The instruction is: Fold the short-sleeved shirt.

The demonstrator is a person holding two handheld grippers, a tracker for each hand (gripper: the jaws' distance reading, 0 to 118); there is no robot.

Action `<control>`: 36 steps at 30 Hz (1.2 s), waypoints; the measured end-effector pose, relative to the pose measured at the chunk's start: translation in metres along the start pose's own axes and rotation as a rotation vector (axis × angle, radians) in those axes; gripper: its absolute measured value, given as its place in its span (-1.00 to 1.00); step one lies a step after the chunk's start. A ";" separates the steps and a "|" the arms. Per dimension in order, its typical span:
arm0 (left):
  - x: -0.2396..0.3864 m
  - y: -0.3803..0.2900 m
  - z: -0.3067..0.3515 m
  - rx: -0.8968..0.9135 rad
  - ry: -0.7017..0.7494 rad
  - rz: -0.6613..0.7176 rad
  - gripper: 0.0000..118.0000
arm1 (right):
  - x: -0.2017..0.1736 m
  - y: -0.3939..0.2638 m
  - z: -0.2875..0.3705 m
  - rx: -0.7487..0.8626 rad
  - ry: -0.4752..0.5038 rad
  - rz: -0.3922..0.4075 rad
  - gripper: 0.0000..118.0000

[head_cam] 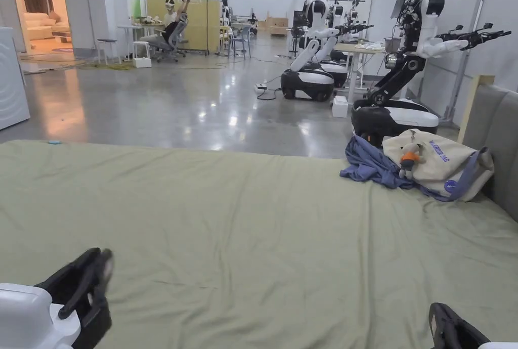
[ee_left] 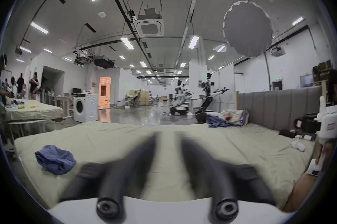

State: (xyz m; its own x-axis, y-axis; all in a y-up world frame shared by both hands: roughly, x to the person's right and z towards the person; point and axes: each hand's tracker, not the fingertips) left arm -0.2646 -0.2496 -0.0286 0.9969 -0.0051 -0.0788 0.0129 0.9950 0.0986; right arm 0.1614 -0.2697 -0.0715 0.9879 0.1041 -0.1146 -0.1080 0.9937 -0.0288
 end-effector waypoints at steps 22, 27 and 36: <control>0.021 0.034 -0.011 -0.107 0.130 0.088 1.00 | 0.004 0.003 0.002 0.053 -0.010 -0.082 1.00; 0.030 0.047 -0.022 -0.207 0.258 0.115 1.00 | 0.002 0.008 0.004 0.062 0.002 -0.087 1.00; 0.055 0.040 -0.024 -0.179 0.249 -0.007 1.00 | -0.002 0.014 0.003 0.059 0.021 -0.084 1.00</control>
State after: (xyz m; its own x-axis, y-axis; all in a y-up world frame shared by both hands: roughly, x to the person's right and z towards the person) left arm -0.2108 -0.2073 -0.0525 0.9468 -0.0097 -0.3217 -0.0161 0.9969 -0.0775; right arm 0.1583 -0.2563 -0.0687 0.9906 0.0203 -0.1355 -0.0178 0.9997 0.0195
